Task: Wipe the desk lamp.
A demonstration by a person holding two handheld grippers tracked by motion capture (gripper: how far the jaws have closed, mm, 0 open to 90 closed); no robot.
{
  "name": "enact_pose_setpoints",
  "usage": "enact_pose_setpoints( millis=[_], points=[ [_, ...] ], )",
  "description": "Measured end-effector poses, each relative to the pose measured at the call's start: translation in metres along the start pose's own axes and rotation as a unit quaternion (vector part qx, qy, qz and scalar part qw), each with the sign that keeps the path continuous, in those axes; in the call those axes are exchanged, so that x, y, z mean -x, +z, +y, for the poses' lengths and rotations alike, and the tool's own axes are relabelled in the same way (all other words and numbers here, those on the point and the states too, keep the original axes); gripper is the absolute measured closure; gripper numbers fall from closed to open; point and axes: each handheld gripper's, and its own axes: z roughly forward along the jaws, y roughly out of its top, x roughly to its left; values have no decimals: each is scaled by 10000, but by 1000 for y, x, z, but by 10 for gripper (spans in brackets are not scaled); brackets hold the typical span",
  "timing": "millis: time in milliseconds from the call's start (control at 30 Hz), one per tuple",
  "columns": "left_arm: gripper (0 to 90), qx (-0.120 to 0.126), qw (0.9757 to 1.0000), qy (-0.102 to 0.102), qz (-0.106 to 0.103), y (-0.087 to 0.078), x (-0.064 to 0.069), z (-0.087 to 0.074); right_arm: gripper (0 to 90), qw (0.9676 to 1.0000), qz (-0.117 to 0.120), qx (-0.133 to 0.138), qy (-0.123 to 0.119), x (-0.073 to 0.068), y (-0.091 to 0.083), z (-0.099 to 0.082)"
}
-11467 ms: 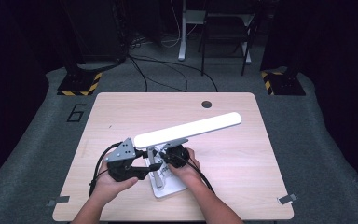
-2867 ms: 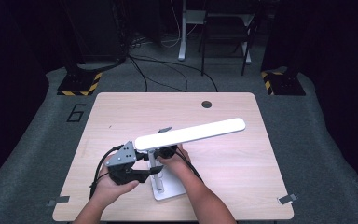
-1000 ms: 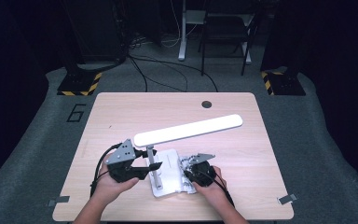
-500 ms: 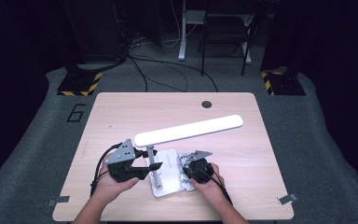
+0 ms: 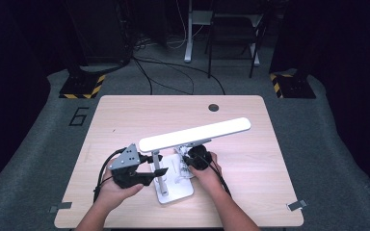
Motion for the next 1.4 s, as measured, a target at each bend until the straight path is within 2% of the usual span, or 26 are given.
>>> enact_pose_setpoints(
  millis=[200,300,400,433,500,600,633,767,900,967,1033,1167,1200,1267,1300,1400],
  points=[
    [528,17,10000,20,28,0,0,-1,798,10000,-36,53,-16,0,1,0],
    [528,15,10000,22,25,0,0,-1,801,9999,64,-15,-136,-3,-8,-8],
    [528,20,10000,20,40,0,0,-1,802,9998,172,-10,-130,-4,-14,-15],
    [528,1,10000,-4,25,0,1,0,802,9994,312,-46,-155,-6,-22,-24],
    [528,-4,10000,-6,37,0,1,0,801,9991,358,-63,-215,-9,-29,-31],
    [528,3,10000,7,46,0,1,0,801,9990,388,-44,-197,-13,-37,-40],
    [527,9,10000,16,57,0,0,0,801,9988,416,-18,-255,-16,-45,-49],
    [528,-5,10000,-3,85,0,-2,0,798,9982,462,-65,-364,-22,-60,-64],
    [529,12,9999,-47,163,3,-8,2,795,9984,436,-20,-371,-20,-73,-76],
    [529,-2,9998,-69,210,5,-10,3,795,9981,435,39,-424,-17,-76,-78],
    [528,1,9997,-73,239,8,-13,4,795,9988,388,36,-302,-17,-79,-79],
    [528,25,9996,-87,273,10,-21,5,795,9988,382,120,-289,-18,-80,-79],
    [528,34,9995,-118,302,11,-25,5,794,9983,394,109,-404,-21,-81,-78],
    [528,43,9994,-129,326,11,-27,5,794,9984,381,118,-410,-23,-81,-78],
    [528,83,9993,-197,314,12,-28,4,795,9983,382,99,-426,-25,-81,-77],
    [528,101,9994,-140,312,12,-32,4,795,9974,386,91,-594,-33,-80,-77]
  ],
)
